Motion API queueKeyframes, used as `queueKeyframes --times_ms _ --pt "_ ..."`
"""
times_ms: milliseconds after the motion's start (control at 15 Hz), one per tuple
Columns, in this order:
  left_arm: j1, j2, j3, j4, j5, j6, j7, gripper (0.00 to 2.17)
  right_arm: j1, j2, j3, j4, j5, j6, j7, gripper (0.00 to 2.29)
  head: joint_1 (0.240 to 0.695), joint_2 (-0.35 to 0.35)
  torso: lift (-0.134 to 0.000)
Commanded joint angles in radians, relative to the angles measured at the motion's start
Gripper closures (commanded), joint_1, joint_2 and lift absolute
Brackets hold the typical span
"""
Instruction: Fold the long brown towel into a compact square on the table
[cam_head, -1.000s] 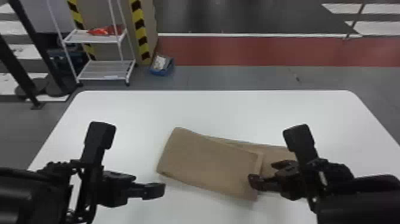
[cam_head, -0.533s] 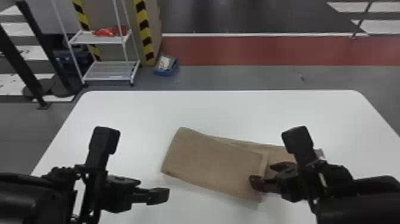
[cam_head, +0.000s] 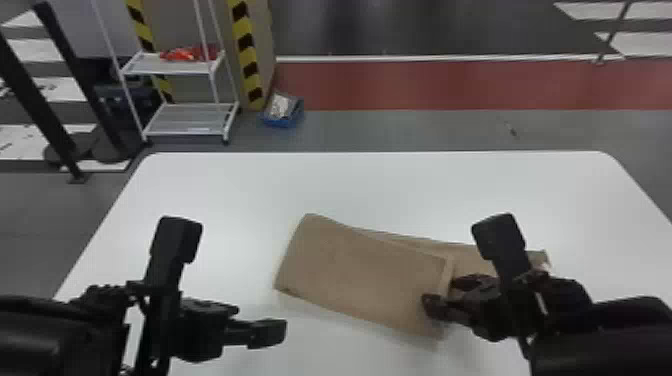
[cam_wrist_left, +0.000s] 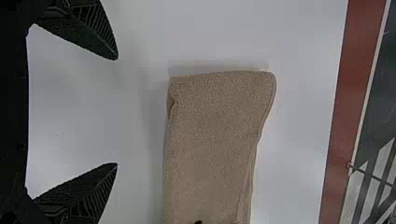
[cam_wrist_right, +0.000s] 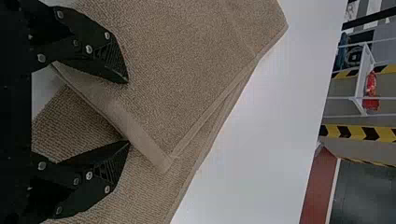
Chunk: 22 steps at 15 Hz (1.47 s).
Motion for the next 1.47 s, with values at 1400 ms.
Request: queueKeyframes --times_ms 1400 --pt "0.009 0.003 0.048 0.000 0.029 0.007 -0.007 0.08 -0.024 0.004 -0.091 -0.100 -0.079 0.015 0.007 0.74 0.695 0.030 -0.124"
